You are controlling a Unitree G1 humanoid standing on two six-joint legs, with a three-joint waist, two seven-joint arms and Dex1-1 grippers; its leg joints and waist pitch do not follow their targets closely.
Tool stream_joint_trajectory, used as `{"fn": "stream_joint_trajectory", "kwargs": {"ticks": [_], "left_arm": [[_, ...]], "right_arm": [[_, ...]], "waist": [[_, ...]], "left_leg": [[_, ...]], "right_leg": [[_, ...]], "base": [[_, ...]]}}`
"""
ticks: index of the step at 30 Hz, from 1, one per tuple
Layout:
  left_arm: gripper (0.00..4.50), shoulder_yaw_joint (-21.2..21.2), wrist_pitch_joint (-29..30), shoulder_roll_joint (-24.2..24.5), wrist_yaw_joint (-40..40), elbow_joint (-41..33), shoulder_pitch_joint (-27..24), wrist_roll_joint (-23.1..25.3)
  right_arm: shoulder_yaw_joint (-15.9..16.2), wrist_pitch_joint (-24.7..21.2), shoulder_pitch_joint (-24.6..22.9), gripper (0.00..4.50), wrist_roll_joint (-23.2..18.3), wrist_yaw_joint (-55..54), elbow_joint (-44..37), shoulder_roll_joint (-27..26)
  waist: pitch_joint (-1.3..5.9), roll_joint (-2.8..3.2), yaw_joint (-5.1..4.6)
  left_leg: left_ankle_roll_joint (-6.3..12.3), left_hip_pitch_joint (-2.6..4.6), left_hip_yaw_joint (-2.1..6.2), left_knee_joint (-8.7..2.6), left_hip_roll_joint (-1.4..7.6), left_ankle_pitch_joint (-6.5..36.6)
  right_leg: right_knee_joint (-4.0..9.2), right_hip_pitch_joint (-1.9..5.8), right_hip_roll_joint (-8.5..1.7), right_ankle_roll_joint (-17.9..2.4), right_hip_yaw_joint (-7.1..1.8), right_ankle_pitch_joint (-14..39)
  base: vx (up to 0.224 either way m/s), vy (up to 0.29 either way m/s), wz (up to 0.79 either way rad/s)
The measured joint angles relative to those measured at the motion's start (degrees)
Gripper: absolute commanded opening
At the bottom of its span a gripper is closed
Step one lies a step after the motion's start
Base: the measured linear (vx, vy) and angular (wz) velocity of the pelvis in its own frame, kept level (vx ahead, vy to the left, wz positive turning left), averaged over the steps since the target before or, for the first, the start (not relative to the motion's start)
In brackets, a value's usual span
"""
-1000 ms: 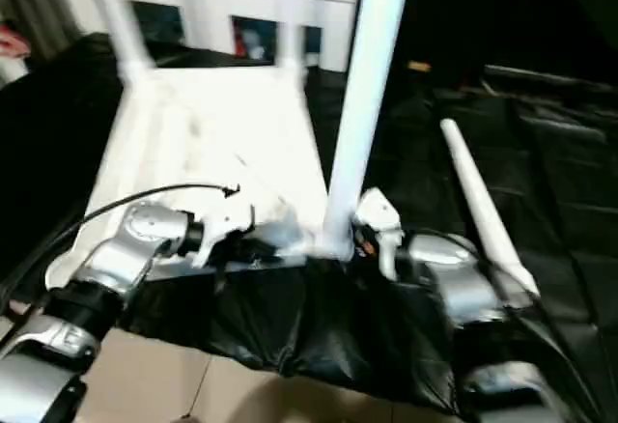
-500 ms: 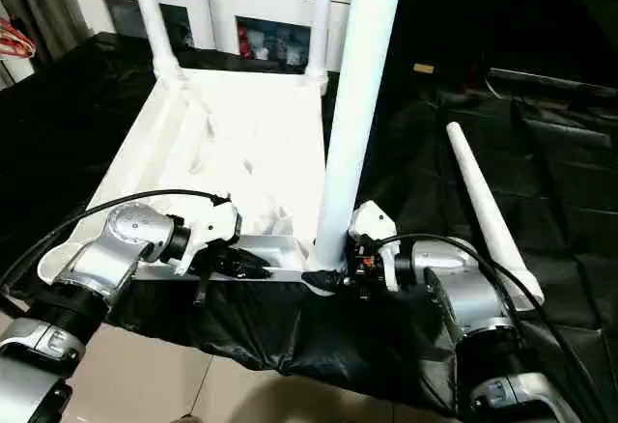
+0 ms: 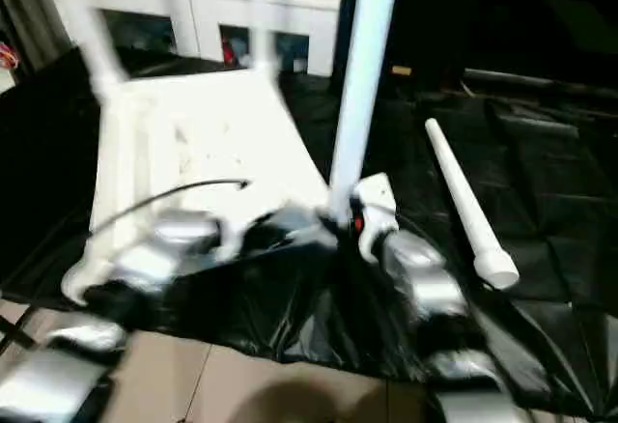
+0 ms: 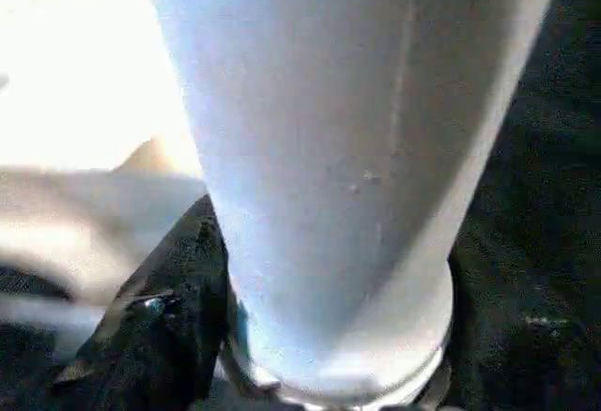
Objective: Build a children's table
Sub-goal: Rotate leg to tighten
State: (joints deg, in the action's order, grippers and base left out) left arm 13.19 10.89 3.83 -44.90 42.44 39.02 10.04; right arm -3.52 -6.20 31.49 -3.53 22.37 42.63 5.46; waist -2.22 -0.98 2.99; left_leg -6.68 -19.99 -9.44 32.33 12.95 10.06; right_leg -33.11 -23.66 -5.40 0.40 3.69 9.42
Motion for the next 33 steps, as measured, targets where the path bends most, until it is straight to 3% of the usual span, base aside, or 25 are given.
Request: {"fn": "stream_joint_trajectory", "kwargs": {"ticks": [3, 6, 8, 12, 15, 19, 22, 25, 33], "left_arm": [[0.00, 0.05, 0.84, -1.54, 2.19, 0.08, 0.12, 0.33], [0.00, 0.05, 1.14, -1.82, 2.55, 0.07, 0.11, 0.36], [0.00, 0.15, 1.15, -2.00, 2.91, 0.00, 0.11, 0.45], [0.00, 0.25, 1.22, -2.28, 3.56, -0.29, 0.11, 0.61], [0.00, 0.38, 1.20, -2.60, 4.10, -0.47, 0.13, 0.66], [0.00, 0.86, 0.75, -3.07, 4.14, -0.42, 0.54, 0.63], [0.00, 0.94, 0.08, -3.22, 4.44, -0.07, 0.84, 0.64], [0.55, 0.68, -0.11, -3.35, 5.03, 0.11, 0.98, 0.34], [1.00, -1.57, -3.60, -3.02, 6.41, -1.70, 0.92, -2.52]], "right_arm": [[-0.30, 0.95, 0.36, 2.72, 0.44, -3.12, 1.05, -0.40], [-0.61, 2.20, 0.55, 3.41, 0.74, -3.57, 2.00, -0.66], [-0.60, 2.78, 0.76, 3.43, 0.98, -3.57, 2.54, -0.76], [-0.48, 4.50, 0.98, 3.90, 2.01, -4.05, 3.11, -0.83], [-0.11, 5.08, 0.34, 3.90, 2.15, -4.33, 2.28, -0.49], [0.04, 3.98, -4.17, 3.90, 1.27, -0.90, -4.87, 1.77], [-0.59, 2.22, -8.46, 3.90, -1.60, 4.03, -12.15, 4.59], [-1.14, 0.91, -11.31, 3.91, -5.09, 8.88, -18.03, 6.44], [-2.86, -3.20, -15.87, 3.91, -11.02, 15.17, -26.81, 10.04]], "waist": [[0.05, 0.12, -0.02], [0.12, 0.31, 0.00], [0.14, 0.36, 0.01], [0.13, 0.61, 0.11], [0.10, 0.77, 0.24], [0.02, 0.89, 0.72], [-0.02, 0.89, 1.14], [-0.01, 0.95, 1.44], [-0.23, 0.58, 2.12]], "left_leg": [[0.01, -0.03, -0.05, 0.04, -0.07, -0.01], [0.02, -0.06, -0.06, 0.01, -0.06, 0.00], [0.01, -0.04, -0.05, -0.04, -0.05, 0.00], [0.01, -0.06, -0.05, -0.06, -0.05, 0.00], [0.01, -0.07, -0.05, -0.16, -0.04, 0.00], [0.01, -0.08, -0.11, -0.24, -0.03, 0.00], [0.02, -0.37, -0.11, -0.29, -0.03, -0.01], [0.03, -0.36, -0.13, -0.35, -0.01, -0.01], [0.36, -1.01, -0.13, -0.07, 0.11, -0.20]], "right_leg": [[0.06, 0.08, -0.02, -0.01, -0.12, -0.01], [0.05, 0.22, -0.01, -0.02, -0.12, -0.03], [0.04, 0.24, 0.00, -0.05, -0.10, -0.06], [0.03, 0.24, 0.00, -0.11, -0.10, -0.35], [0.03, 0.23, 0.00, -0.13, -0.09, -0.41], [0.01, 0.17, 0.00, -0.13, -0.16, -0.49], [0.00, 0.14, 0.00, -0.11, -0.16, -0.49], [0.00, 0.07, 0.01, -0.09, -0.14, -0.49], [-0.04, -0.42, 0.05, -0.13, -0.10, -0.51]], "base": [[0.000, 0.000, 0.00], [0.000, 0.000, 0.00], [0.000, 0.000, 0.00], [0.000, 0.000, 0.00], [0.000, 0.000, 0.00], [0.000, 0.000, 0.00], [0.000, 0.000, 0.00], [0.000, 0.000, 0.00], [0.000, 0.000, 0.00]]}}
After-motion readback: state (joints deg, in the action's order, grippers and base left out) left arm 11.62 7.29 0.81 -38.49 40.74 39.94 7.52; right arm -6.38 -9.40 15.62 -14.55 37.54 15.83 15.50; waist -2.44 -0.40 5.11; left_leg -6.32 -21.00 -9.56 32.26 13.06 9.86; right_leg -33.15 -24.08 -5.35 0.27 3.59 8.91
